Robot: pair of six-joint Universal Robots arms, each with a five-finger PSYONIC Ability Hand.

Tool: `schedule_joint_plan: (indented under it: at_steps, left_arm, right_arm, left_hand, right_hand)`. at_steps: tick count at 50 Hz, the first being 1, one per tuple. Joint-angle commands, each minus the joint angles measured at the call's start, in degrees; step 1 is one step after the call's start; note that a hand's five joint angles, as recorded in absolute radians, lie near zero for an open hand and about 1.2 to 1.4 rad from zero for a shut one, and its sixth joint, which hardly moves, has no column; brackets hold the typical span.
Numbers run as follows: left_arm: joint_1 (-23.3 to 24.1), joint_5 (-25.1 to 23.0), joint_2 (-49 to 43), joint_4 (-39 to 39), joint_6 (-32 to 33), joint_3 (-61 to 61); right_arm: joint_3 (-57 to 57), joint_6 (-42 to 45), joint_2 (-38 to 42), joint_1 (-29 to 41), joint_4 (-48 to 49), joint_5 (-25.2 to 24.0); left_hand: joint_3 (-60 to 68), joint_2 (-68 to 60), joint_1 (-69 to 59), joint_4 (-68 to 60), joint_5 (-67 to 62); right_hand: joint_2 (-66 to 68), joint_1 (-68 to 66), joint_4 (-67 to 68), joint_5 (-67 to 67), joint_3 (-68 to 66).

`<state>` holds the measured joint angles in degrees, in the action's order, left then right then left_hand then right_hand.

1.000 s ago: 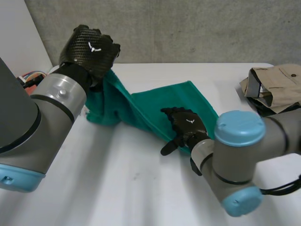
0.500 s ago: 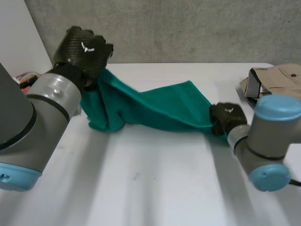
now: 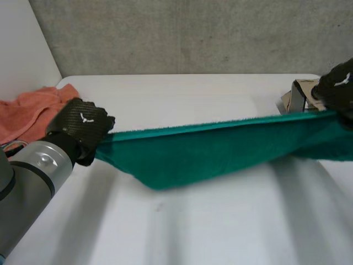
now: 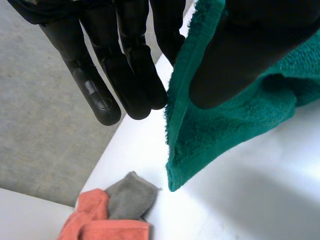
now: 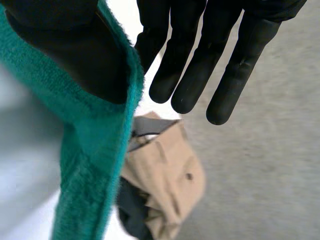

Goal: Fold the laundry.

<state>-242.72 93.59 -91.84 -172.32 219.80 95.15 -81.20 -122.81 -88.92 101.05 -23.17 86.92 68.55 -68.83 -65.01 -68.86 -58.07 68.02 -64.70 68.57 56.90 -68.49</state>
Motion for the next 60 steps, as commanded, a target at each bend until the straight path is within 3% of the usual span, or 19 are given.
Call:
schedule_joint_plan:
  at_steps: [1, 6, 11, 13, 18, 21, 24, 28, 36, 50, 55, 60]
  left_arm:
    - [-1.44, -2.71, -15.36, -2.31, 0.37, -4.70]
    - [-1.53, -2.36, -25.83, -3.98, 0.54, -16.20]
    - [-2.75, -0.96, -34.88, -6.70, 1.86, -36.99]
    - [-3.46, -0.60, -36.21, -7.58, 2.47, -42.65]
    - [-4.43, -0.07, -37.36, -16.61, 3.97, -59.78]
    - [-4.61, 0.10, -36.74, -22.33, 3.97, -63.15]
    - [-4.34, 0.28, -36.04, -28.49, 3.88, -63.60]
    - [-4.52, 0.54, -34.20, -30.18, 3.18, -61.76]
    - [-7.50, 0.46, -32.61, -29.38, 0.28, -45.95]
    - [-7.42, -0.25, -34.72, -35.88, 0.72, -14.85]
    - [-6.72, -0.25, -31.57, -35.54, 0.89, -6.31]
    - [-6.28, -0.16, -21.03, -33.79, 2.03, 4.67]
  right_arm:
    - [3.41, -1.30, 15.70, 0.55, -0.48, -0.70]
    - [9.12, -1.47, 24.14, 0.64, 4.26, 0.01]
    - [18.07, -0.86, 29.50, 0.99, 17.59, 1.23]
    - [20.89, -0.59, 30.21, 0.99, 22.70, 1.50]
    - [27.40, -1.21, 30.57, 1.60, 46.16, 0.45]
    - [28.72, -1.38, 30.21, 2.66, 57.57, -1.04]
    - [28.90, -1.47, 29.86, 3.28, 60.69, -2.45]
    - [28.99, -2.26, 29.77, 4.15, 60.08, -2.81]
    - [24.78, -7.27, 30.30, 4.68, 53.58, -3.33]
    - [16.35, -10.61, 42.16, 4.33, 36.72, -2.80]
    - [10.81, -10.61, 39.27, 4.24, 31.35, -2.63]
    - [3.08, -10.00, 30.58, 2.84, 22.92, -2.54]
  left_hand:
    - [11.45, -11.17, -14.99, -11.14, -11.93]
    - [11.45, -11.17, -14.99, -11.14, -11.93]
    - [11.45, -11.17, -14.99, -11.14, -11.93]
    - [11.45, -11.17, -14.99, -11.14, -11.93]
    - [11.45, -11.17, -14.99, -11.14, -11.93]
    - [11.45, -11.17, -14.99, -11.14, -11.93]
    - [11.45, -11.17, -14.99, -11.14, -11.93]
    - [11.45, -11.17, -14.99, -11.14, -11.93]
    - [11.45, -11.17, -14.99, -11.14, -11.93]
    - [11.45, -11.17, -14.99, -11.14, -11.93]
    - [11.45, -11.17, -14.99, -11.14, -11.93]
    - [11.45, -11.17, -14.99, -11.14, -11.93]
  right_hand:
    - [11.98, -15.30, 11.43, 13.10, -11.51]
    - [11.98, -15.30, 11.43, 13.10, -11.51]
    - [11.98, -15.30, 11.43, 13.10, -11.51]
    - [11.98, -15.30, 11.43, 13.10, -11.51]
    - [11.98, -15.30, 11.43, 13.10, -11.51]
    - [11.98, -15.30, 11.43, 13.10, -11.51]
    - [11.98, -15.30, 11.43, 13.10, -11.51]
    - [11.98, -15.30, 11.43, 13.10, -11.51]
    - [11.98, -15.30, 11.43, 13.10, -11.51]
    - [11.98, -15.30, 11.43, 13.10, -11.51]
    - [11.98, -15.30, 11.43, 13.10, -11.51]
    - [11.98, -15.30, 11.43, 13.10, -11.51]
